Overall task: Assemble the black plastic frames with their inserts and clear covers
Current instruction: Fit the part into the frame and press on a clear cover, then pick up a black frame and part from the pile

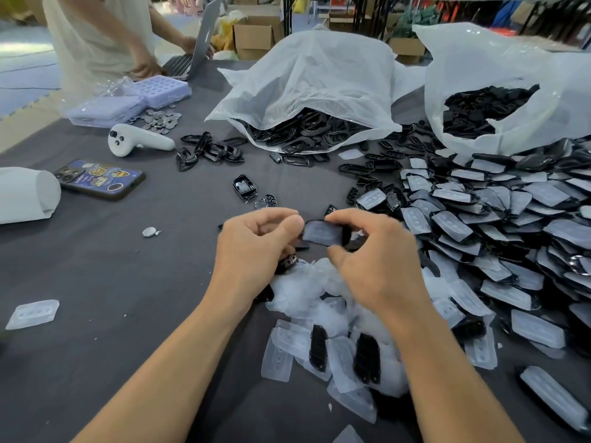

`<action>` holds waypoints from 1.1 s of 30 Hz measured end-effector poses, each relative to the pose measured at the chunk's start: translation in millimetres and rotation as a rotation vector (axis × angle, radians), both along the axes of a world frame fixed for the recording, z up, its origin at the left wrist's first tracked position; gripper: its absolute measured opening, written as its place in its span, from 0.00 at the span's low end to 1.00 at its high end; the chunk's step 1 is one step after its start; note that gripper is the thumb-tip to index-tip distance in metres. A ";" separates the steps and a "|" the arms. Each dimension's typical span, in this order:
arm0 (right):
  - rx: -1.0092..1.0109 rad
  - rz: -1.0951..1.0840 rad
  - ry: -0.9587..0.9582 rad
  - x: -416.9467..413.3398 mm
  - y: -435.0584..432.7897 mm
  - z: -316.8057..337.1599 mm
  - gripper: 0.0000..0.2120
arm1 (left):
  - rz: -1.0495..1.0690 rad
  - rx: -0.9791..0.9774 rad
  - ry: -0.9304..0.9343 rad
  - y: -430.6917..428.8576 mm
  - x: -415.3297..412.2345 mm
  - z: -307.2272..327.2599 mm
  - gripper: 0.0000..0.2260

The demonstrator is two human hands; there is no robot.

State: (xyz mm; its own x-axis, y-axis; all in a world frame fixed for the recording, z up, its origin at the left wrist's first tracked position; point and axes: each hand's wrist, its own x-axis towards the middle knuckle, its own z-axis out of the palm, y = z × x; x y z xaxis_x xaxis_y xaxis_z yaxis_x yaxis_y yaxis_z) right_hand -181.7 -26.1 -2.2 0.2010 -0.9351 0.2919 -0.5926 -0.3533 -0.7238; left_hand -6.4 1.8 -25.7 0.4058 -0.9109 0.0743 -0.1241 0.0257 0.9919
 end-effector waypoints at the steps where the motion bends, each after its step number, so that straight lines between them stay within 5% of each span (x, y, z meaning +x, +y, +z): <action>1: -0.005 -0.034 0.015 -8.7 -5.3 2.4 0.20 | 0.043 -0.002 -0.037 -3.1 4.0 -1.1 0.10; 10: -0.052 -0.567 0.132 -79.1 -40.6 15.7 0.32 | 0.393 0.043 -0.379 -29.8 53.4 -7.3 0.09; 16: -0.068 -0.245 0.148 -15.7 -47.3 13.0 0.23 | 0.471 0.101 -0.388 -63.2 83.9 -10.8 0.14; 21: 0.071 -0.011 0.265 40.6 -84.1 3.6 0.19 | 0.296 0.201 -0.325 -87.4 99.8 -12.1 0.21; 27: 0.169 0.116 0.374 83.2 -150.2 -16.6 0.08 | 0.097 0.382 -0.789 -104.9 103.9 -11.1 0.32; 33: 0.071 0.111 0.550 111.9 -186.3 -28.2 0.07 | 0.157 0.153 -0.410 -102.4 105.9 -15.6 0.19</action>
State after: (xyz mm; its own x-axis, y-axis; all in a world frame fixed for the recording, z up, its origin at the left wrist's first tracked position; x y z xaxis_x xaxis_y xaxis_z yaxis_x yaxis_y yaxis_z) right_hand -69.8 -212.4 -30.3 0.4038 -0.9133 0.0533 -0.8516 -0.3965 -0.3428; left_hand 99.5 -100.6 -41.2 0.5048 -0.8538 0.1272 -0.4979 -0.1676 0.8509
